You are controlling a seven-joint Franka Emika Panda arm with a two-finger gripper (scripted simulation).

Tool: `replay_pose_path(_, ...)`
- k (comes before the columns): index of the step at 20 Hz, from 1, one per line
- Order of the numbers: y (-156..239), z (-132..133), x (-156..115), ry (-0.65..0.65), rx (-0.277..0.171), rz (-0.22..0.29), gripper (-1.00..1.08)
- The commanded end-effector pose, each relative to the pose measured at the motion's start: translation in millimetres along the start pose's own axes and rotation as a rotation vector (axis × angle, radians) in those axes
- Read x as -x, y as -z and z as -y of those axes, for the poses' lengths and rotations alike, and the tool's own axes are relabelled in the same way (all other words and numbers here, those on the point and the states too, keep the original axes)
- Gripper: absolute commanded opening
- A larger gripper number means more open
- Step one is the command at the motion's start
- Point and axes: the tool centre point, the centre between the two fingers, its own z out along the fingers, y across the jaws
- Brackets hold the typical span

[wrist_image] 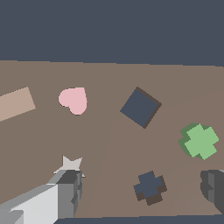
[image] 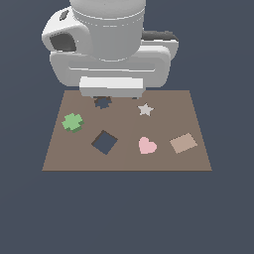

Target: Insert a designated object into the corresponding slot on a board.

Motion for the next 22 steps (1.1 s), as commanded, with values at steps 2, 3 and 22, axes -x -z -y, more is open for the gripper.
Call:
replay_pose_path(2, -0.1, -0.4, 0.1, 0.000, 0.000, 0.000, 1.00)
replay_pose_path(3, -0.4, -0.4, 0.2, 0.002, 0.000, 0.000, 1.00)
replay_pose_path(22, -43.7, -50.0, 14.0, 0.192, -0.015, 0.004, 1.00)
